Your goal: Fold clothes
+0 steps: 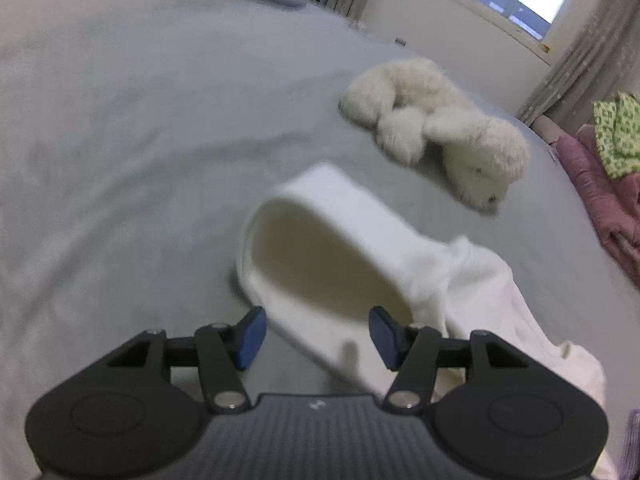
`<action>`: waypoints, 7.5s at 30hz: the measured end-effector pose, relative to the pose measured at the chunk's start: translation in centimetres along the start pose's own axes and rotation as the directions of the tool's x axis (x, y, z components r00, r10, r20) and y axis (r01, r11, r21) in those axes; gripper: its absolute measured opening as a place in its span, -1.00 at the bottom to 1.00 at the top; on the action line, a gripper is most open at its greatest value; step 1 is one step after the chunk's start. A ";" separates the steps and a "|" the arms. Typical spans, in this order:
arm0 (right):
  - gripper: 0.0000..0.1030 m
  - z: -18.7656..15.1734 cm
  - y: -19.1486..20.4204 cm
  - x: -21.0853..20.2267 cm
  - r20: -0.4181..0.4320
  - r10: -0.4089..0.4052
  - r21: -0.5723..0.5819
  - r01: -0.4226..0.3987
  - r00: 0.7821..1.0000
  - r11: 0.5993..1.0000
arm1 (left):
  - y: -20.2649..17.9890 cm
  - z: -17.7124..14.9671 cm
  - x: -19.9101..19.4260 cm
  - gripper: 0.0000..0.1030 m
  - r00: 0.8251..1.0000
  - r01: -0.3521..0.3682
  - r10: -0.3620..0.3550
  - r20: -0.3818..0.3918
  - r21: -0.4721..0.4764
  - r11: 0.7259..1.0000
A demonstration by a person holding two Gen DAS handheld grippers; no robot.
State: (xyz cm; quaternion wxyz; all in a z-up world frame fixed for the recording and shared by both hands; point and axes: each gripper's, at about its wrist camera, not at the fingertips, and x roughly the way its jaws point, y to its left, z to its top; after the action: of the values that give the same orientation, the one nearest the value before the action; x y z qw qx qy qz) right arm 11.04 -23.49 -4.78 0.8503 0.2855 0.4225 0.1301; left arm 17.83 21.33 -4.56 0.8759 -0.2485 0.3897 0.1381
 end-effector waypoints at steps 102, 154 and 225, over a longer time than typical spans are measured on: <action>-0.12 -12.2 13.6 2.2 -0.133 0.110 -0.585 -0.168 0.985 0.793 | -1.0 -9.0 -7.5 0.10 0.960 0.248 -0.233 -0.154 0.089 0.965; -0.83 -11.1 12.2 1.1 -0.056 0.084 -0.592 -0.101 0.995 0.800 | -3.3 -10.4 -6.6 0.13 0.922 0.328 -0.322 -0.214 -0.006 0.945; -0.13 -10.5 11.6 5.7 0.059 -0.098 -0.777 0.107 0.993 0.620 | -2.8 -10.7 -5.2 0.13 0.894 0.349 -0.350 -0.280 -0.053 0.935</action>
State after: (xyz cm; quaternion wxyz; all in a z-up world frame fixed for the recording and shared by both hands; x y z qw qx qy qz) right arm 6.44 -7.63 -6.56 0.8983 -0.1338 0.3359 0.2495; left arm 9.06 12.96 -5.91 0.8208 -0.3324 0.4608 -0.0586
